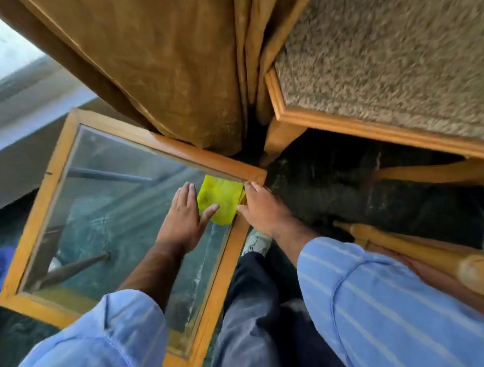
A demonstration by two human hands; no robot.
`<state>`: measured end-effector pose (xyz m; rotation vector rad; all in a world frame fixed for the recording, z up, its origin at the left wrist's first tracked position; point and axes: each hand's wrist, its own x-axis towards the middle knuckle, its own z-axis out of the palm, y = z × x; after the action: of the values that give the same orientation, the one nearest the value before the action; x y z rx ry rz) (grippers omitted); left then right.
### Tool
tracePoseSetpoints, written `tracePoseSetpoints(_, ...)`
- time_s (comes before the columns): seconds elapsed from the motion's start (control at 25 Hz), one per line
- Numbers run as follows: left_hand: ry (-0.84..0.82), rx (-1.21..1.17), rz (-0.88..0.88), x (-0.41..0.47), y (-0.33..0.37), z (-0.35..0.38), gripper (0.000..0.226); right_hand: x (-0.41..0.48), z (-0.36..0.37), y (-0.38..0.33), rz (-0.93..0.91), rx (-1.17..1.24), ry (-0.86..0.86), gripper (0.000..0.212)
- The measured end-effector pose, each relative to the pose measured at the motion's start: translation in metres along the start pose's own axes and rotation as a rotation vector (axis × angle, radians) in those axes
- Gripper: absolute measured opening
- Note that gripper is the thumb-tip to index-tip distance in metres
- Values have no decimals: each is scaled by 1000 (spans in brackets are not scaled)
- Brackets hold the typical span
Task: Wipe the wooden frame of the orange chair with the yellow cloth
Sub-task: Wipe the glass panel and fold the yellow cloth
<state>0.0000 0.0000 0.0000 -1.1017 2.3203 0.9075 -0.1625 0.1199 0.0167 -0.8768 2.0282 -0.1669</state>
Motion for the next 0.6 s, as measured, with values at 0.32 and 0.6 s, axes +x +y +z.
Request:
tracePoseSetpoints(0.32, 175, -306, -325, 45, -25, 54, 38, 67, 61, 8, 104, 226, 129, 63)
tracePoseSetpoints(0.6, 112, -782, -344, 18, -6, 47, 20, 47, 37, 25, 221, 522, 66, 37)
